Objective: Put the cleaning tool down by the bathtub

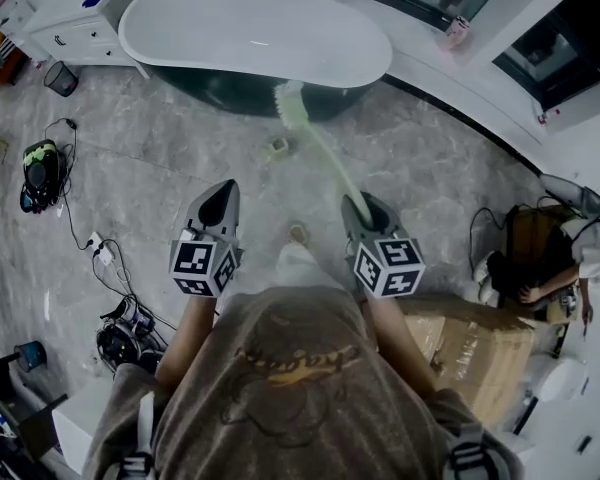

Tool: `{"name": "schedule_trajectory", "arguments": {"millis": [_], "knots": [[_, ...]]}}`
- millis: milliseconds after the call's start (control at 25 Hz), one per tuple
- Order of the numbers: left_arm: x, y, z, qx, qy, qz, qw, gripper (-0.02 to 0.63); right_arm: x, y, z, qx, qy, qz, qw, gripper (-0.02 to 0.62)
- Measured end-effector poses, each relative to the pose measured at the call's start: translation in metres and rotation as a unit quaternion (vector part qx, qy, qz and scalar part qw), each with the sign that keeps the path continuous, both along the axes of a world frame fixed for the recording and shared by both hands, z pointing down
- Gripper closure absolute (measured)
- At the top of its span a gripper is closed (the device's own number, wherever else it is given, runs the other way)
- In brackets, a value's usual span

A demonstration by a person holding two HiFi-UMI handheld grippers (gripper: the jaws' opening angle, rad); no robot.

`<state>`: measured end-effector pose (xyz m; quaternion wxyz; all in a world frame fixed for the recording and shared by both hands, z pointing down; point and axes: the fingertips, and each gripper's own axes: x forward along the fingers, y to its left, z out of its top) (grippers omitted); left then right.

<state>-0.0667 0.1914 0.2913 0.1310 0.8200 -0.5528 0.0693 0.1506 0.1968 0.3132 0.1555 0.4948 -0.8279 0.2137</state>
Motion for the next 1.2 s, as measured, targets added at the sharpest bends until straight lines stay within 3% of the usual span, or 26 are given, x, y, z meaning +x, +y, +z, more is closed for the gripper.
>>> {"name": "schedule_trajectory", "arguments": {"millis": [280,480,880,1200], "knots": [[0.022,-0.089,-0.008,0.002,-0.009,-0.013,0.9999,0.606,0.014,-0.089,-0.005,0.008,-0.007,-0.024,1.0,0.499],[0.029,-0.127,-0.005,-0.005,-0.011,-0.021,0.9997,0.606,0.026,-0.134,-0.002,0.008,-0.005,-0.032,0.999,0.499],[0.009,-0.176,-0.002,-0.006,-0.007,-0.037,0.9993,0.606,0.019,-0.191,0.014,-0.004,-0.003,-0.034,0.999,0.499],[0.002,-0.235,0.0,0.004,-0.003,-0.017,0.9998,0.606,0.0,-0.241,0.012,0.01,-0.001,-0.028,1.0,0.499]]}}
